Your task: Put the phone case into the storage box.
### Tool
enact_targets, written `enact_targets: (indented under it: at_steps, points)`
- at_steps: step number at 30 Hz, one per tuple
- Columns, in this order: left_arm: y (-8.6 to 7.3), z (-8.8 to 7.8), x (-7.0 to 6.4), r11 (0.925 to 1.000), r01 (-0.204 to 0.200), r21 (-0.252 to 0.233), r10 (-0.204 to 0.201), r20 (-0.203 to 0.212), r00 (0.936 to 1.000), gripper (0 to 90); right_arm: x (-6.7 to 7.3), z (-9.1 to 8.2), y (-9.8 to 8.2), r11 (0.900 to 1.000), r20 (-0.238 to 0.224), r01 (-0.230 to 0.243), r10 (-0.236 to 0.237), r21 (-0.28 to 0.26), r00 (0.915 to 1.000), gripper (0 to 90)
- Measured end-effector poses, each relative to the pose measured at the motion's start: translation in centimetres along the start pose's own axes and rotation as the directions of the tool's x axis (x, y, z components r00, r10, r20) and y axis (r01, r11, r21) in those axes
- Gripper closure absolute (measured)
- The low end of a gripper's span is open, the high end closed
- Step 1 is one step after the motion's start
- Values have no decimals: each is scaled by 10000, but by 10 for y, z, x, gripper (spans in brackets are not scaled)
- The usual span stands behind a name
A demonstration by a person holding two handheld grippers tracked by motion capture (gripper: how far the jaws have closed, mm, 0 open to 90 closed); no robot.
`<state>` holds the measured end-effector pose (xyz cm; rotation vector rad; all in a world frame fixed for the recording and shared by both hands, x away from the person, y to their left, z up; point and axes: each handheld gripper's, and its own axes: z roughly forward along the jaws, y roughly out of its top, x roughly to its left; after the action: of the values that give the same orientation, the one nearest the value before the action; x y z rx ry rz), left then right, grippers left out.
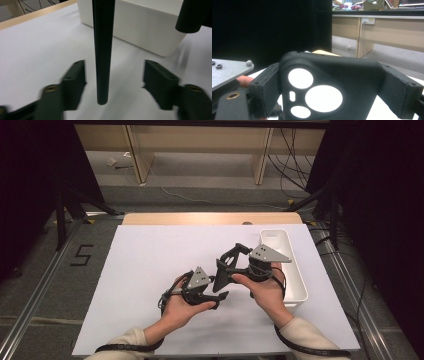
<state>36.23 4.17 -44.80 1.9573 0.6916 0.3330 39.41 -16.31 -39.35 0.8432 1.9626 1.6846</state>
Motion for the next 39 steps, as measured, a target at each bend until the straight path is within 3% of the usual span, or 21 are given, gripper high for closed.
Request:
enact_targets:
  at_steps: [4,7,21,39]
  points:
    - [1,-3,2,9998,-212,7,212,12,9998,53,-1,0,0,10000,50,-4,4,1,10000,141]
    - [2,-5,2,9995,-305,-16,305,126,9995,5,-1,-1,1,10000,80,-25,25,-15,10000,142]
    - [0,-29,13,9992,-345,-211,347,104,9993,0,-5,-4,3,10000,200,-48,48,-27,9998,142]
    - [-15,-62,26,9992,-338,-197,337,-51,9994,0,-7,-6,4,9999,312,-87,89,-69,9995,143]
